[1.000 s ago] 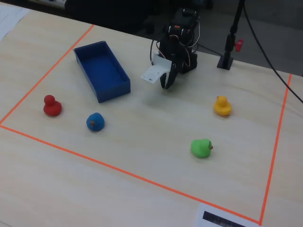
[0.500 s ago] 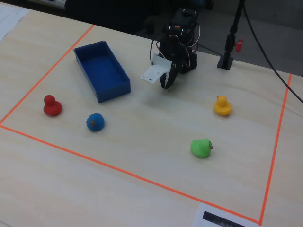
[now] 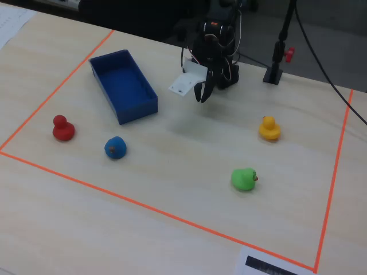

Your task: Grasp yellow duck and put it into box.

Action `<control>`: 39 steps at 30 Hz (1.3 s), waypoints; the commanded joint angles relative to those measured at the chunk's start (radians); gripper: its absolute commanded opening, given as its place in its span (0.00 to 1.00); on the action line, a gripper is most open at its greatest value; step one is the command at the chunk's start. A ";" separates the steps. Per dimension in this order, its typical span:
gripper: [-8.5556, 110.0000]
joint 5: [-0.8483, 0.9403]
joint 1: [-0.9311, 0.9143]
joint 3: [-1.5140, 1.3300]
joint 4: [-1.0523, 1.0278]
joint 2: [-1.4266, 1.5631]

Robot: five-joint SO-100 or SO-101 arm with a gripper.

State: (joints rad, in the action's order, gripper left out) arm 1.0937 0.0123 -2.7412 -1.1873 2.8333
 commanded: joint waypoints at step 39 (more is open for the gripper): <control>0.45 -0.178 0.672 0.584 -0.026 -0.672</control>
State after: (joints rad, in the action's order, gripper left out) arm 0.9342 0.6657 -2.1460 -1.2441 2.1445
